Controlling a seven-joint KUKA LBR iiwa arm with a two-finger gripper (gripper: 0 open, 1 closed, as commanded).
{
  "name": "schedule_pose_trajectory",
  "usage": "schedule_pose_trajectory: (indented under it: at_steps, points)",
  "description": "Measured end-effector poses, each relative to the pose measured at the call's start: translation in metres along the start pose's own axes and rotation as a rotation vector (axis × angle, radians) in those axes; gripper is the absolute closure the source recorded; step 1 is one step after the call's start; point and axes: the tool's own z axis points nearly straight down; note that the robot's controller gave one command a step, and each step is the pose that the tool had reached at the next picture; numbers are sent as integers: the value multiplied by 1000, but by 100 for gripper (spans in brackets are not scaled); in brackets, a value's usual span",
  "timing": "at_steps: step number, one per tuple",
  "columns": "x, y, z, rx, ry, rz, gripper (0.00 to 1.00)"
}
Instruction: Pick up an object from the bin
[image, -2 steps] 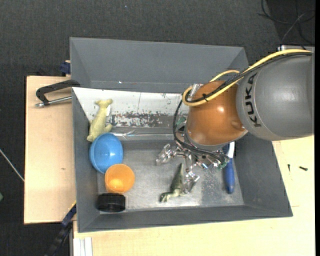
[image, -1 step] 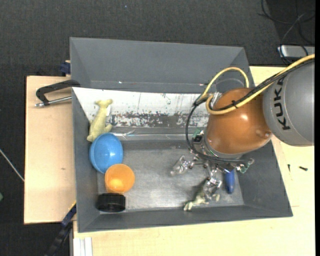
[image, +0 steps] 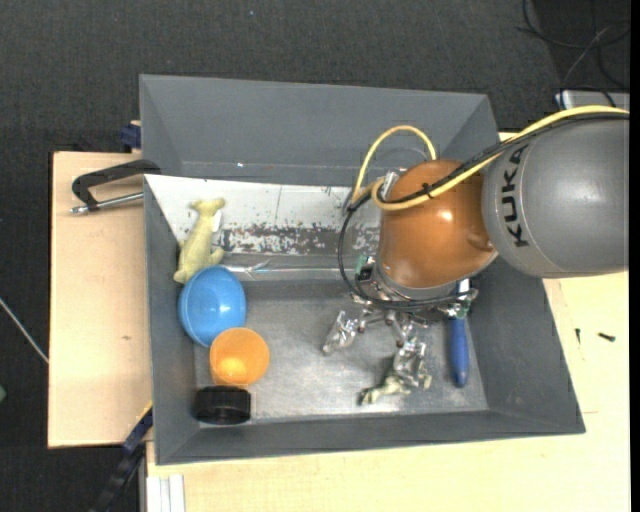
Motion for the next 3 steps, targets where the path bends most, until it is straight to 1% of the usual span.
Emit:
schedule_pose_trajectory:
  at_steps: [1, 2, 3]
  points:
    - [-6, -30, -1, 5, -15, 58, 0]
    - [-2, -39, -2, 36, -24, 54, 100]
    - [-2, -39, -22, 49, -59, 57, 100]
